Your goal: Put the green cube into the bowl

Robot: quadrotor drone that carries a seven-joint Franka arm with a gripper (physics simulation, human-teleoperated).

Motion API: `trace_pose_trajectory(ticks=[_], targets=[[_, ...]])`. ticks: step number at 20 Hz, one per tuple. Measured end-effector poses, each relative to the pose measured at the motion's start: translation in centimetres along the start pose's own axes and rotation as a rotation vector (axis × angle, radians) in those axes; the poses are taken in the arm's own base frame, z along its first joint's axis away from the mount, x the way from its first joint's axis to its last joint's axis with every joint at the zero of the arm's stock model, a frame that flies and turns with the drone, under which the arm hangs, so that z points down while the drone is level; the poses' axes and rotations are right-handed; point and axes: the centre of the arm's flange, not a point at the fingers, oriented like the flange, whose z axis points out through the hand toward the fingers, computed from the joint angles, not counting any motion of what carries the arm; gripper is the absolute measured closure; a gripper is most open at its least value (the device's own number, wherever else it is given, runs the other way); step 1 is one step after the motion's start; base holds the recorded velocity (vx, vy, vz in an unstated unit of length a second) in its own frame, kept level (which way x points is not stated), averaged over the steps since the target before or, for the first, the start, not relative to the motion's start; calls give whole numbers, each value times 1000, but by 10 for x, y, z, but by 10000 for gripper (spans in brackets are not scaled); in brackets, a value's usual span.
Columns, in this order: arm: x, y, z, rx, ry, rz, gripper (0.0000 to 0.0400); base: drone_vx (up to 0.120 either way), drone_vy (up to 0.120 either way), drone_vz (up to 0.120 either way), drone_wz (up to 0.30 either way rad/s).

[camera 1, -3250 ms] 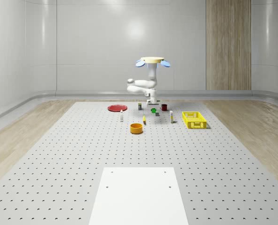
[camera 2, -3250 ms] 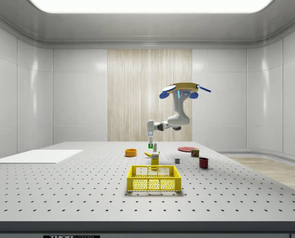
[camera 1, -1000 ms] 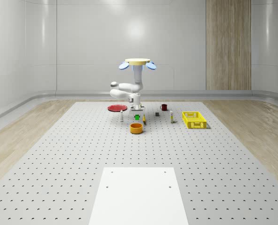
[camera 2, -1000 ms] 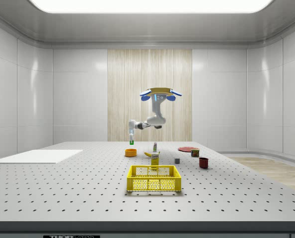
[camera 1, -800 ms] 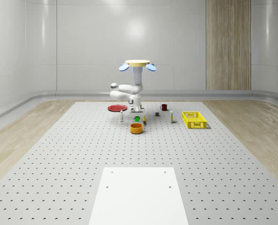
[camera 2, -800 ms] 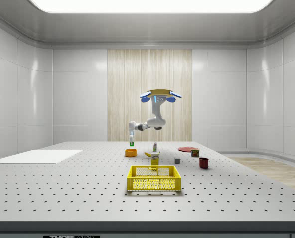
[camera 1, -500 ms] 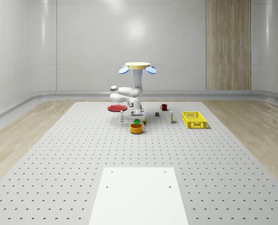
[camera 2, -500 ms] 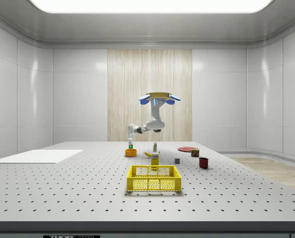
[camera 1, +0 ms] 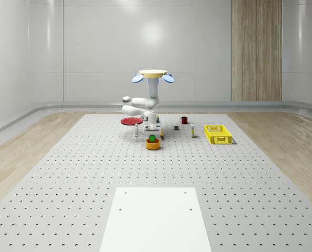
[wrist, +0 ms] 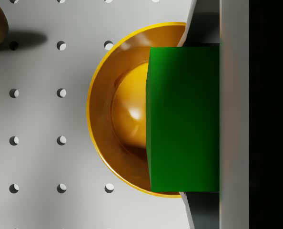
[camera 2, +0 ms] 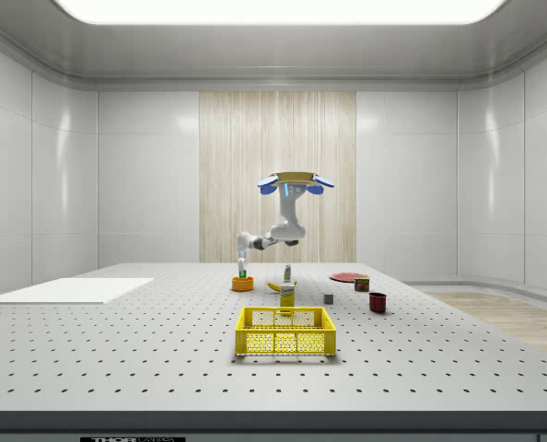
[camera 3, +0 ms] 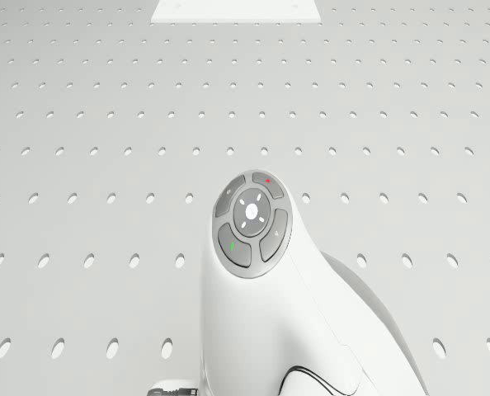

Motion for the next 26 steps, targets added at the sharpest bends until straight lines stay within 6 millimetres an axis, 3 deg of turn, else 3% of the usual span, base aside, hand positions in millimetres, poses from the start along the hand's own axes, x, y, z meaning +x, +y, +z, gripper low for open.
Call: trace_pose_trajectory(ticks=[12,18,26], targets=[[-9,-9,36,0,-1,-15,149,0,0,0,0],[-11,-11,37,-1,2,-10,39,0,0,0,0],[-11,-11,23,-2,3,-11,5,0,0,0,0]])
